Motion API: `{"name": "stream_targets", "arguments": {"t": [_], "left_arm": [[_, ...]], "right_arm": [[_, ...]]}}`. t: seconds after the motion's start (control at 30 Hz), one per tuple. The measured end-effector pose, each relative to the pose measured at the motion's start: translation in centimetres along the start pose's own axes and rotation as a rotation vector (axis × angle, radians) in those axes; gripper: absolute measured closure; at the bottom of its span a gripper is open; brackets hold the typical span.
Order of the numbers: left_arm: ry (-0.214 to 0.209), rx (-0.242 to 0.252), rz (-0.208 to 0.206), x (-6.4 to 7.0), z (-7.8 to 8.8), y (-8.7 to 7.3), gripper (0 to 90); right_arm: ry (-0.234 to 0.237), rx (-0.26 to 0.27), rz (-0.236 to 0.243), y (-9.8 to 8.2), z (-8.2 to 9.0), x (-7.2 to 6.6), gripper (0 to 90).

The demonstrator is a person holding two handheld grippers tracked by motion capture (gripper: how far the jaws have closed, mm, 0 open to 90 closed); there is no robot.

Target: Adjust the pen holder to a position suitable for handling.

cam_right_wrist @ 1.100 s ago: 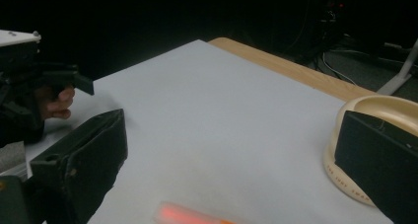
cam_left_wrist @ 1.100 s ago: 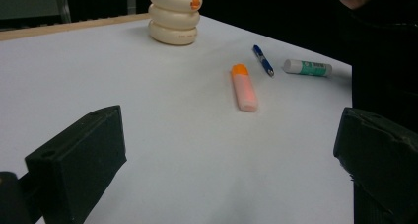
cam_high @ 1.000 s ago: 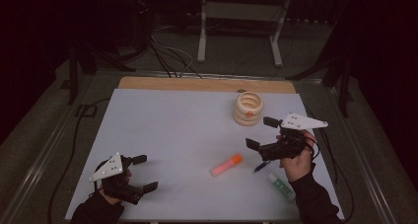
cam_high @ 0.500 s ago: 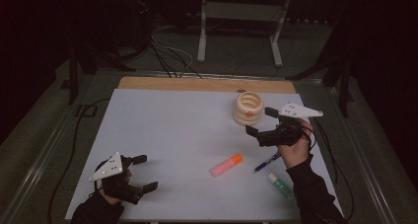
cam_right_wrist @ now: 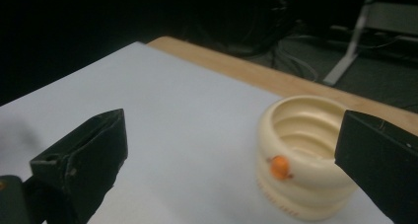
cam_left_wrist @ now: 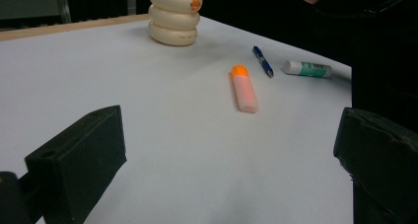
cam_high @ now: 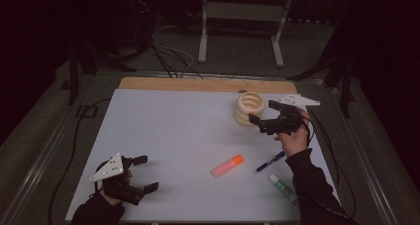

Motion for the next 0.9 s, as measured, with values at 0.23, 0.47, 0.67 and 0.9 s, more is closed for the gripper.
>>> {"name": "stream_targets", "arguments": {"t": [0.23, 0.47, 0.67, 0.9], "left_arm": [[-0.002, 0.001, 0.0, 0.0, 0.0, 0.0, 0.0], [-0.001, 0.0, 0.001, 0.0, 0.0, 0.0, 0.0], [-0.002, -0.001, 0.0, 0.0, 0.0, 0.0, 0.0], [-0.002, -0.001, 0.002, 0.0, -0.1, 0.0, 0.0]], "right_arm": [[-0.038, -0.034, -0.023, 0.4, -1.1, 1.5, 0.0], [-0.096, -0.067, -0.07, 1.2, -2.0, 2.8, 0.0], [-0.121, -0.074, -0.107, 1.5, -2.8, 3.9, 0.0], [-0.126, -0.109, -0.144, 1.6, -4.0, 5.1, 0.0]]}}
Point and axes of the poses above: each handheld gripper's, and its own axes: z roughly backward along the jaws, y roughly out of its top, x roughly to its right, the point moved 3 cm from there along -z, roughly forward along the jaws, and after that the axes turned 15 degrees about -x, right-handed, at the moved point
